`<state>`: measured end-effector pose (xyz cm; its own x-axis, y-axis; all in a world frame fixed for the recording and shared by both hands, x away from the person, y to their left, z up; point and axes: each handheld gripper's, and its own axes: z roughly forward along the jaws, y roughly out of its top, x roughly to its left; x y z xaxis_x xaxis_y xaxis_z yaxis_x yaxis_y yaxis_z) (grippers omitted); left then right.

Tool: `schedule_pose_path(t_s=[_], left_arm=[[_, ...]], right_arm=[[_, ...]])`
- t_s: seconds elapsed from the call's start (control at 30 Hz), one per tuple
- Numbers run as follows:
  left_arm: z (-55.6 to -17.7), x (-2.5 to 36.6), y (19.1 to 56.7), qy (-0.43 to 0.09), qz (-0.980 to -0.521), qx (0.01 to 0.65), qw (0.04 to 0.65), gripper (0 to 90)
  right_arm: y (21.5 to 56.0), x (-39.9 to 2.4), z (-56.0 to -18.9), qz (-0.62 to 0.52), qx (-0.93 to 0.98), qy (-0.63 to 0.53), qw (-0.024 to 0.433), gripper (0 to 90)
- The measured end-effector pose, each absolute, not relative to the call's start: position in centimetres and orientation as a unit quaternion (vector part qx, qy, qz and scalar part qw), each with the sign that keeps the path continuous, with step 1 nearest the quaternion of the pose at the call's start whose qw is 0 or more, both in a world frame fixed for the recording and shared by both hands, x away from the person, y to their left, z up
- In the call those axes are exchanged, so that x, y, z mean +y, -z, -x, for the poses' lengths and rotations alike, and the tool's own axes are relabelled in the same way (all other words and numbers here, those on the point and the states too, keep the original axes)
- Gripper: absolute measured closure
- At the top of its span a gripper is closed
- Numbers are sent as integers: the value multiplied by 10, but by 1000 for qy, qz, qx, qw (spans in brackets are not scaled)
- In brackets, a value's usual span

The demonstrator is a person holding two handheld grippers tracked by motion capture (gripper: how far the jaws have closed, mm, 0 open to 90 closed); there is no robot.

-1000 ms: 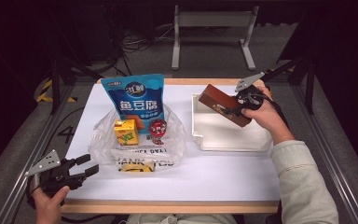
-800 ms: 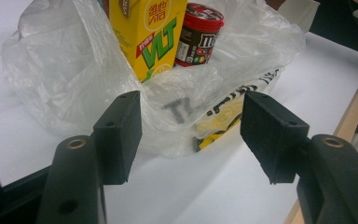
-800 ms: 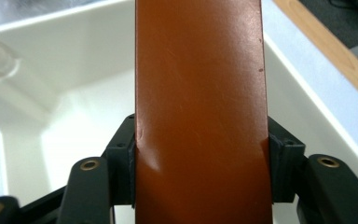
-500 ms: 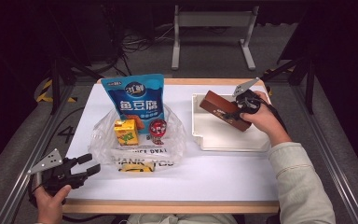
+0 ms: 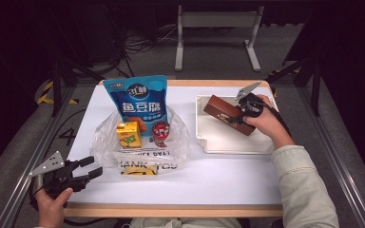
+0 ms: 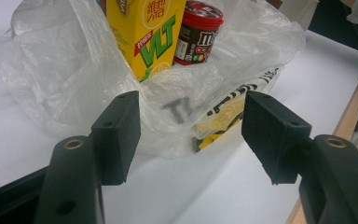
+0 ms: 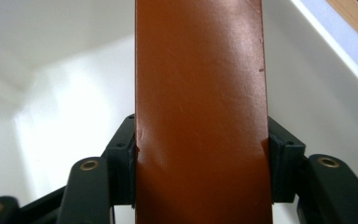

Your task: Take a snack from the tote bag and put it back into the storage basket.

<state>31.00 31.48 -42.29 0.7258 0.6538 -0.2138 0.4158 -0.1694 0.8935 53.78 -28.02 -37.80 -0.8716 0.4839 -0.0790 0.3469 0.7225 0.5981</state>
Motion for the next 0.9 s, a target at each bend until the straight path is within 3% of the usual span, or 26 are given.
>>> schedule_pose_path(t_s=[0.63,0.9], left_arm=[[-310,315,423,-109,-756,354,539,377],[-310,315,423,-111,-755,355,540,377]], right_arm=[[390,-279,-543,-238,922,-282,115,418],[394,-277,-545,-246,922,-272,125,360]])
